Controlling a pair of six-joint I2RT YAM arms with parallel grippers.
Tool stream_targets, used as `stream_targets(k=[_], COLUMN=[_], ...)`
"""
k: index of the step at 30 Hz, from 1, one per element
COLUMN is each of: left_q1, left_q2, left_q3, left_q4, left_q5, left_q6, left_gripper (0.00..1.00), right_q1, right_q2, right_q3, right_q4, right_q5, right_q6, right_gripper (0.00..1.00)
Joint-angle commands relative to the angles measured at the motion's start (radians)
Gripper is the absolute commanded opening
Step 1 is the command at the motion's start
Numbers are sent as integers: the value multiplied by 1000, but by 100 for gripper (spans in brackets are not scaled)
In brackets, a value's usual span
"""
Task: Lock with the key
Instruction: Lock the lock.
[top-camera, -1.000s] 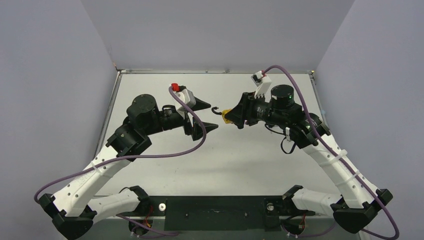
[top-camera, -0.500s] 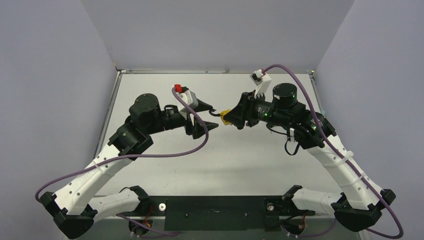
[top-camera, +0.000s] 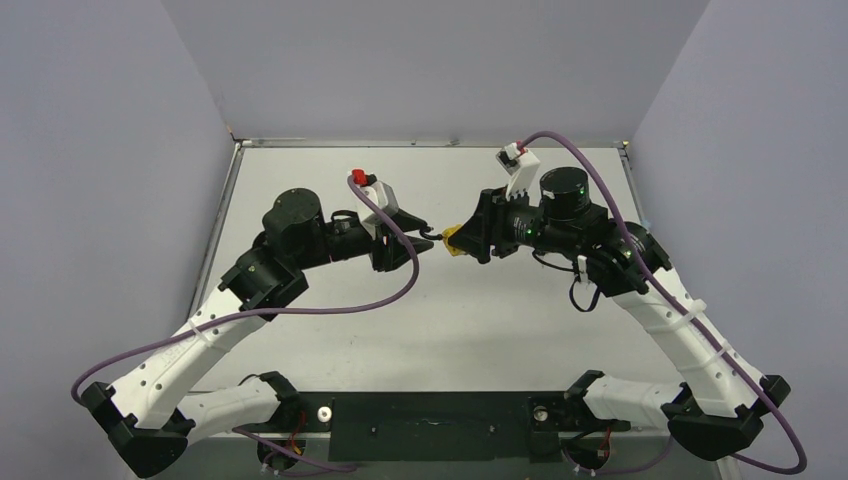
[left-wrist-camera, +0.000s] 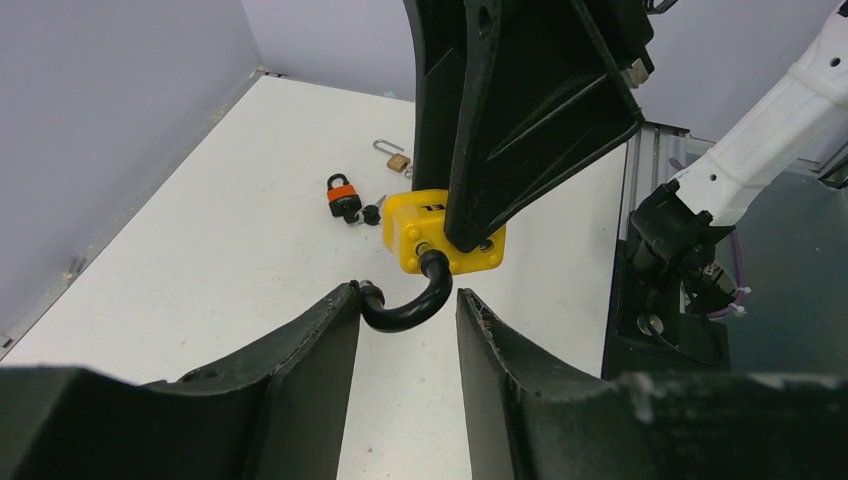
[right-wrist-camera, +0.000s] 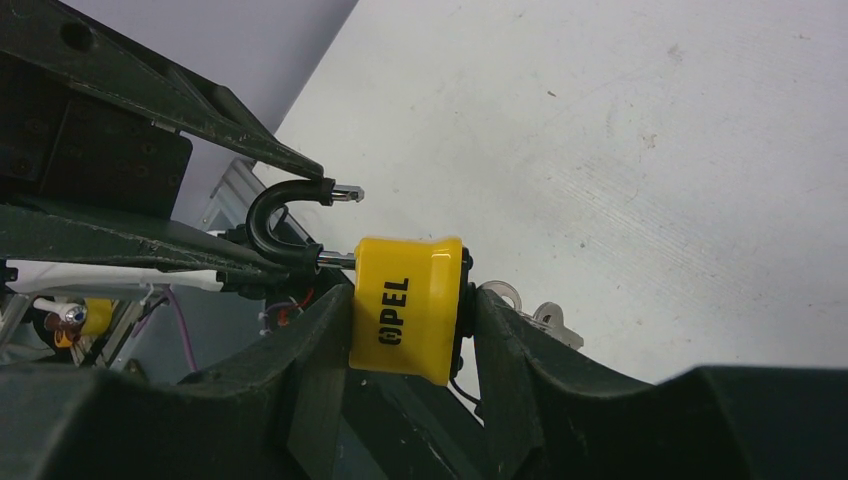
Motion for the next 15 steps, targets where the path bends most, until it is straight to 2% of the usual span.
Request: stream_targets(k=[1,15], left_q1=[-30,-41], left_q2=[-5,-13], left_q3=[-1,-35], left_q4=[17,80], left_q5=[58,34], left_q6=[-26,-108], left_gripper=[36,33], right_q1=[4,10], right_q2=[9,29], right_q3=[64,81], right_q4=[99,105], right_q5=[49,69], right_q6=[3,7], right_gripper=[0,0])
